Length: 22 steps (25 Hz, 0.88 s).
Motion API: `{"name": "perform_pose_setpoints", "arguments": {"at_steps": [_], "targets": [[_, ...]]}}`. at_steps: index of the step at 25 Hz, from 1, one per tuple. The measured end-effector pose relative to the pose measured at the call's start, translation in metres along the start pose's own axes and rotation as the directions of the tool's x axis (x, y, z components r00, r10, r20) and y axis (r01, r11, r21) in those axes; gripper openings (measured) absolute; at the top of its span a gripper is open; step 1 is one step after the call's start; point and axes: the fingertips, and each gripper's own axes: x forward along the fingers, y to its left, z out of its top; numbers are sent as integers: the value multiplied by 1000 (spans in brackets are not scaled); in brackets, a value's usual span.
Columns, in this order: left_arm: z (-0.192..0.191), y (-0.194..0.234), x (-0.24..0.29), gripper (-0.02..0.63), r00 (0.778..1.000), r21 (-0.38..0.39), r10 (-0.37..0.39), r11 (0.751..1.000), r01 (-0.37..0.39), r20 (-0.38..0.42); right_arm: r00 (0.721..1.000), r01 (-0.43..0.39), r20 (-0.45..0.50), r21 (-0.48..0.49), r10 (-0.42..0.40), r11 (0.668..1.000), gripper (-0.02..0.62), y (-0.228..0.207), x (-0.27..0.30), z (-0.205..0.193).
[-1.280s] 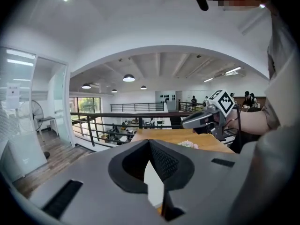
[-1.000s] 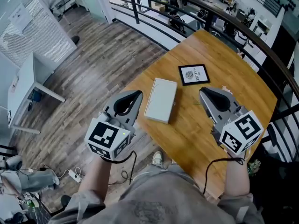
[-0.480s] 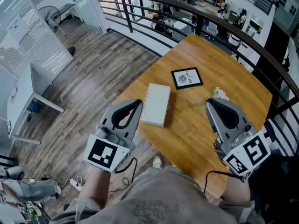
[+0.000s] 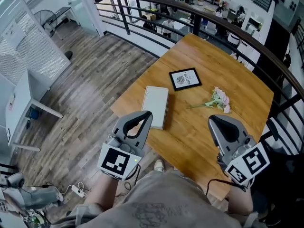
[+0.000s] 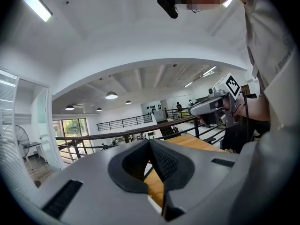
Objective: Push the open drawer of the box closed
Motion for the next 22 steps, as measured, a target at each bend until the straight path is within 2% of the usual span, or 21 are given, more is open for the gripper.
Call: {"name": "perform_pose_setpoints", "arguments": {"at_steps": [9, 17, 22], "targets": [[-36, -2, -4, 15, 995, -12, 13, 1000, -14, -95, 998, 1, -57, 71, 3, 998, 38, 0, 0, -35], [-45, 11, -14, 15, 993, -63, 56, 996, -63, -106, 996, -51, -66, 78, 56, 996, 37, 13, 15, -37], [-50, 16, -19, 15, 992, -63, 65, 995, -72, -110, 995, -66, -67, 73, 70, 995, 37, 17, 23, -37]]}}
